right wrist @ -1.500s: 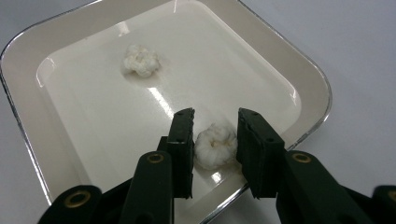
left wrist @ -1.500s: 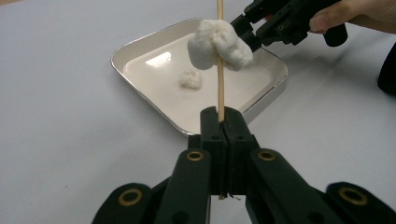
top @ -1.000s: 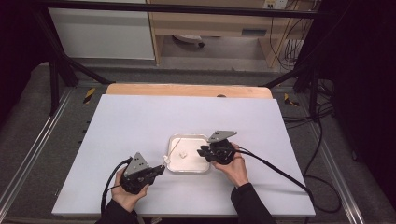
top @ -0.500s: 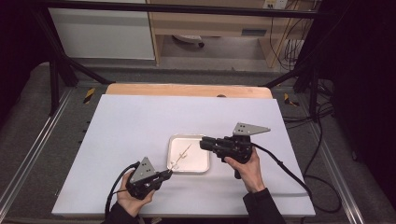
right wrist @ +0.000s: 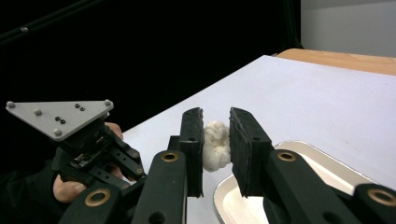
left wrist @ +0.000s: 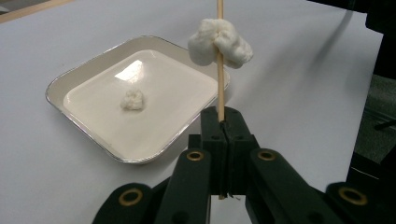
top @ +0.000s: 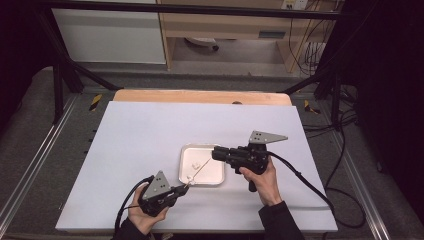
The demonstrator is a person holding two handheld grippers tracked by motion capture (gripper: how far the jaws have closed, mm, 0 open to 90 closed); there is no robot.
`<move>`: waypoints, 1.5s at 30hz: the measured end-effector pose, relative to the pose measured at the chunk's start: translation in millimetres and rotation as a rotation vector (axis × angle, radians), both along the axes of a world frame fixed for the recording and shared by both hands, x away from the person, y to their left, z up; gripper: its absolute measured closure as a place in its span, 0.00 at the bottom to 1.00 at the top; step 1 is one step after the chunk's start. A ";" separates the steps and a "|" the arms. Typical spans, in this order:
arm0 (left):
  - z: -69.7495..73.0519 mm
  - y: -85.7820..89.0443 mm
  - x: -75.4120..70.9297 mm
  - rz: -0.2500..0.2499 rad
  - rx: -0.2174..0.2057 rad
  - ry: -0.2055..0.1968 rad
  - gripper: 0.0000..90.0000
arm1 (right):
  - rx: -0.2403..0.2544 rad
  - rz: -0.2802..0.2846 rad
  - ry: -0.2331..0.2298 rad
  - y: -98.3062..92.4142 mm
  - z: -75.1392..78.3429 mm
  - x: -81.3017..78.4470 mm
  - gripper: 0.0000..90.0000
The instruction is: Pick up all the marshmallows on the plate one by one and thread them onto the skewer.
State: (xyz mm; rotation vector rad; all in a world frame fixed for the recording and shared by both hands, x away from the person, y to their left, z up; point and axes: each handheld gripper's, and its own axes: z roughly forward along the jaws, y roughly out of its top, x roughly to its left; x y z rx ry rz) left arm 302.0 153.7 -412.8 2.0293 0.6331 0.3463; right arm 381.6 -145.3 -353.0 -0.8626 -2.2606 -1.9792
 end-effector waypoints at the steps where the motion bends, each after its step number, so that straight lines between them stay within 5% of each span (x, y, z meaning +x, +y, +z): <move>1: 0.0 -0.2 -0.1 0.000 0.000 -0.001 0.98 | 0.003 0.005 0.003 0.2 -0.1 0.0 0.84; 31: -1.0 -3.4 -1.0 0.003 0.038 0.001 0.99 | -0.031 0.058 0.047 15.4 -16.4 -3.8 0.89; 45: -2.1 -6.3 -1.9 0.008 0.039 0.009 0.99 | -0.008 0.068 0.055 21.2 -21.4 -7.6 0.90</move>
